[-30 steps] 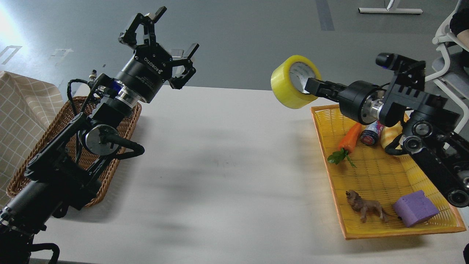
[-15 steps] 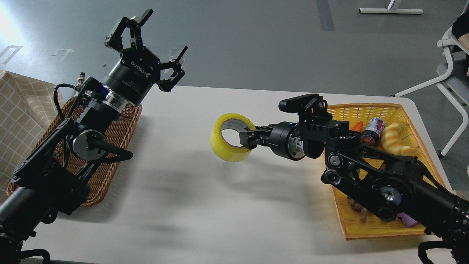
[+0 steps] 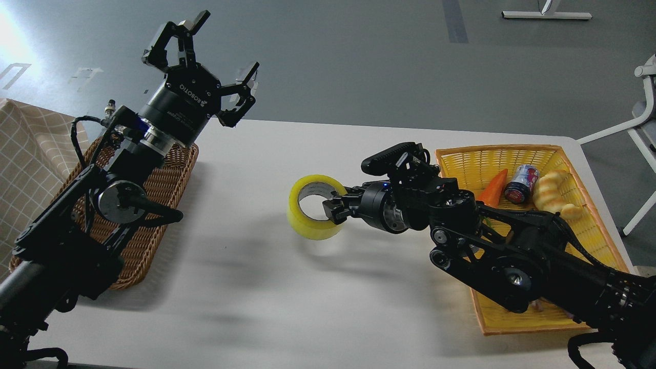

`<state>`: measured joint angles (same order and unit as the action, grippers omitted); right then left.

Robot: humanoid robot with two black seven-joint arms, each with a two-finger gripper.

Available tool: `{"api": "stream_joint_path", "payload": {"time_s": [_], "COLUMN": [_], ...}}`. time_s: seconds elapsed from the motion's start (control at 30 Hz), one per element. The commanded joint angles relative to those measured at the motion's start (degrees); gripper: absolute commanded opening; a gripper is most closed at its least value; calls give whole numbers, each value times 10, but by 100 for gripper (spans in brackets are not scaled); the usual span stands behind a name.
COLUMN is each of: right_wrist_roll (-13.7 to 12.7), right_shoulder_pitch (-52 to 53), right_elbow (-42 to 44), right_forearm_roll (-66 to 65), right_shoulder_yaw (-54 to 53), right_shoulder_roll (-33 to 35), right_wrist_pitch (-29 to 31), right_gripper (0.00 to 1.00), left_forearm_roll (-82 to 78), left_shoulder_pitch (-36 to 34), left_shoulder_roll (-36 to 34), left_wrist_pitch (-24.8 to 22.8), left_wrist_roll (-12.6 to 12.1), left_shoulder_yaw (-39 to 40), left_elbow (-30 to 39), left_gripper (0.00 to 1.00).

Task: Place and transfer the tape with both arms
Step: 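Lower the tape roll onto the table and open the right gripper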

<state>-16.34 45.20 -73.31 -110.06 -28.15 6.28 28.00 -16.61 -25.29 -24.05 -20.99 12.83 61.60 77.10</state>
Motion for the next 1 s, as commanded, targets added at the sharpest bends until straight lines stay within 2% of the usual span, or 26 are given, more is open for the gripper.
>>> {"api": "stream_joint_path", "payload": {"time_s": [0.0,0.5,0.63,0.7,0.8,0.83,0.87,0.97], "right_wrist_roll": [0,3,5,6,7,7,7,7], "right_shoulder_pitch": [-2,-33,-41,-41,-41,-42,-42,-45], "right_elbow": [11,16,17,19,20,20,20,20], "right_forearm_roll": [-5,-3,-3,-3,-2,-2,-1,3], "right_shoulder_yaw": [5,10,5,4,-7,-21,-30,-31], "right_shoulder_roll": [-1,-3,-10,-10,-10,-11,-11,-11], "right_wrist_pitch": [0,0,0,0,0,0,0,0], "right_gripper": [4,6,18,30,35,48,66,82], "left_forearm_roll": [-1,0,0,0,0,-1,-1,-1], "left_shoulder_pitch": [0,0,2,5,5,5,6,6], "left_shoulder_roll": [-6,-10,-12,-13,-13,-13,-17,-34], "left_wrist_pitch": [-5,-6,-6,-6,-6,-6,-7,-8], "left_wrist_roll": [0,0,0,0,0,0,0,0], "left_shoulder_yaw": [0,0,-2,-1,0,-1,-2,-3], "left_elbow": [0,-1,0,0,0,0,0,0], "left_gripper": [100,100,100,100,100,100,100,100]}}
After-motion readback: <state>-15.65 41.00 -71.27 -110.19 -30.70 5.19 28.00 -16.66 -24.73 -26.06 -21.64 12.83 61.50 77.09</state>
